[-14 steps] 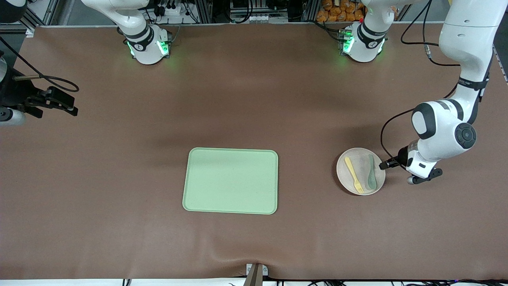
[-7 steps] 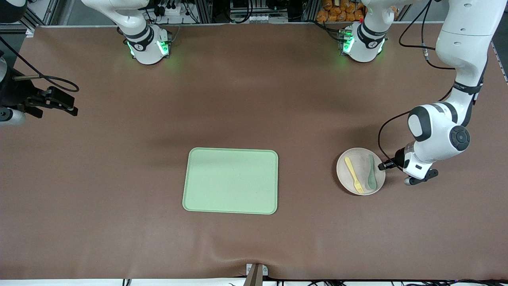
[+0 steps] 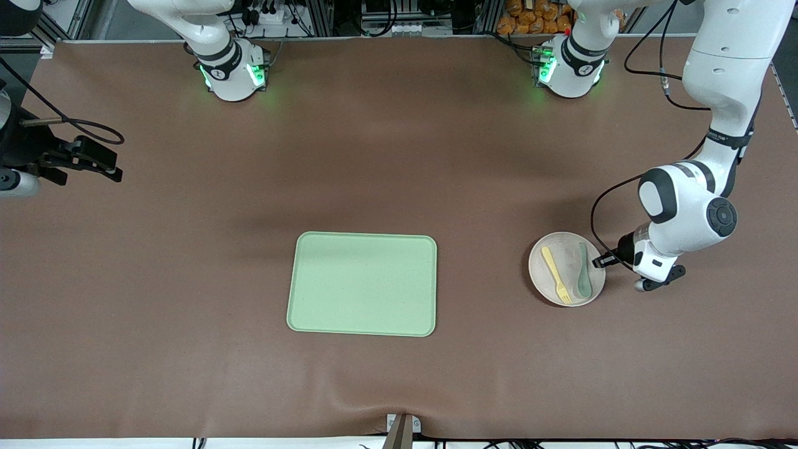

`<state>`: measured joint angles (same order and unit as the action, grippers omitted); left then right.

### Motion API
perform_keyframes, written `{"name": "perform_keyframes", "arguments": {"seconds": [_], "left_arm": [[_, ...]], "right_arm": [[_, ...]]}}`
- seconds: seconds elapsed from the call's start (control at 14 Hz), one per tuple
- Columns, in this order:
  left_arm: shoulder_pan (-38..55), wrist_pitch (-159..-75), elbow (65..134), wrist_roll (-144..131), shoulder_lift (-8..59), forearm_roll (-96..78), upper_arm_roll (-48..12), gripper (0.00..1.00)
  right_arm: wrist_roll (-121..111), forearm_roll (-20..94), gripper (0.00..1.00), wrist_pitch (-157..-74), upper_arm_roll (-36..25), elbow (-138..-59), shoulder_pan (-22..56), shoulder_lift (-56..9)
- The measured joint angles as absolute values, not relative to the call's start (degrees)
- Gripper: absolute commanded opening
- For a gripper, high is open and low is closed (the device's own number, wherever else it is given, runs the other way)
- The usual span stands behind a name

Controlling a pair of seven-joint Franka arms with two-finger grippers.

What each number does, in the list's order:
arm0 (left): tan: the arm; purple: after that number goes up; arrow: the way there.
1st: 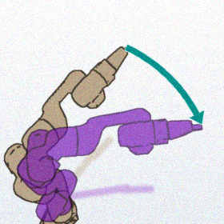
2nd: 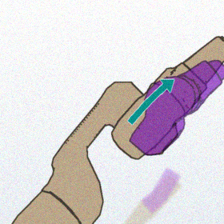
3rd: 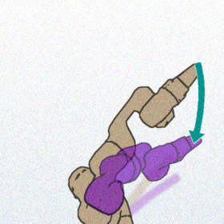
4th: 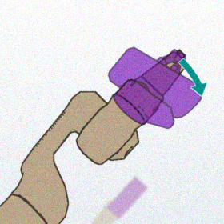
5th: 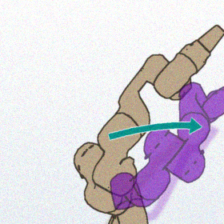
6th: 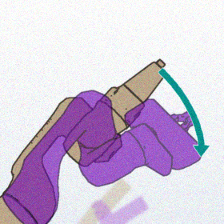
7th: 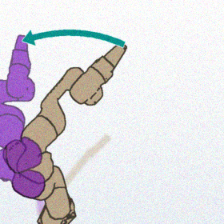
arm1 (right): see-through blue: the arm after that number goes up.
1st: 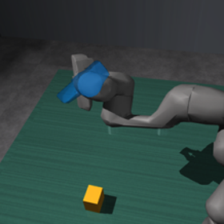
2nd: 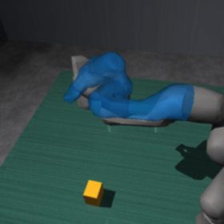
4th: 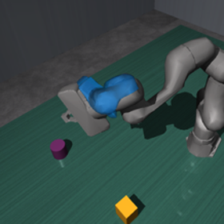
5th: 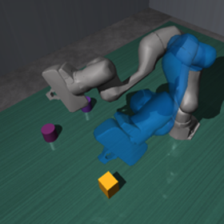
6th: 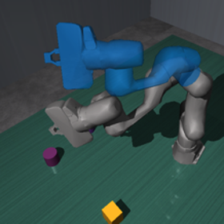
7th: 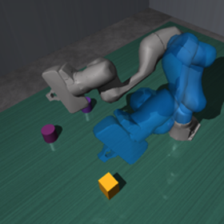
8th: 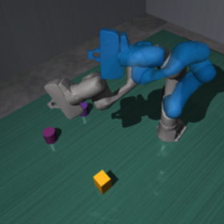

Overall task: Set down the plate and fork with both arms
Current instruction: 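Slide the white plate with the left gripper onto the green tray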

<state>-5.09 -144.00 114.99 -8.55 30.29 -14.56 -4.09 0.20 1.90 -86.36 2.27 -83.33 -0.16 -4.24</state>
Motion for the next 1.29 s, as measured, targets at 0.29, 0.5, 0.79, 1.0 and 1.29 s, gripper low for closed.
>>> {"name": "perform_keyframes", "arguments": {"seconds": [0.29, 0.5, 0.79, 1.0, 1.29], "left_arm": [[-5.1, -144.07, 114.17, -8.39, 30.12, -16.46, -5.03, 0.0], [-5.14, -144.1, 113.47, -8.32, 30.12, -20.72, -6.43, 0.0], [-5.09, -144.43, 111.73, -8.22, 30.1, -24.07, -9.12, 0.0], [-5.11, -144.45, 109.82, -8.22, 29.95, -25.04, -11.0, 0.0], [-4.36, -144.45, 106.41, -8.22, 29.88, -25.12, -14.91, 0.0]], "right_arm": [[0.2, 1.9, 1.0, -86.36, 2.27, -83.33, -0.16, -4.24], [0.2, 1.91, 1.0, -86.35, 2.26, -83.34, -0.16, -4.24], [0.2, 1.9, 1.0, -86.35, 2.26, -83.35, -0.16, -4.24], [0.2, 1.91, 1.0, -86.35, 2.25, -83.36, -0.16, -4.24], [0.2, 1.93, 1.0, -86.35, 2.24, -83.39, -0.16, -4.24]]}}
